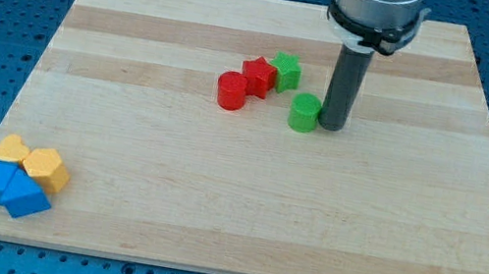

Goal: Adjust the group of blocks at the center of the board

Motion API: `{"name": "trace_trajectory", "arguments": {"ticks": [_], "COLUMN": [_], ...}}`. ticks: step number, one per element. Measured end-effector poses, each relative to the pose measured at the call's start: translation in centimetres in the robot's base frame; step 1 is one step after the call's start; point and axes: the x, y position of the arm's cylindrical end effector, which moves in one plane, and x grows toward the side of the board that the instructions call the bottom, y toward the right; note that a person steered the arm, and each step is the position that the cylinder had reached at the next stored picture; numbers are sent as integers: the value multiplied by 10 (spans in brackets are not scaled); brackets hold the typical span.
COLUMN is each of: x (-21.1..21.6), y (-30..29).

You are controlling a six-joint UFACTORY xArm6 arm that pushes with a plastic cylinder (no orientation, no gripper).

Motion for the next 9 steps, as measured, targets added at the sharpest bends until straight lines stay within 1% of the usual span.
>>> {"name": "trace_trajectory", "arguments": {"ticks": [2, 3, 4, 5, 6, 7, 8, 9], "x": [-8, 3, 28, 34, 33, 11, -29, -47], "y": [-40, -39, -42, -98, -172, -210, -210, -192]}}
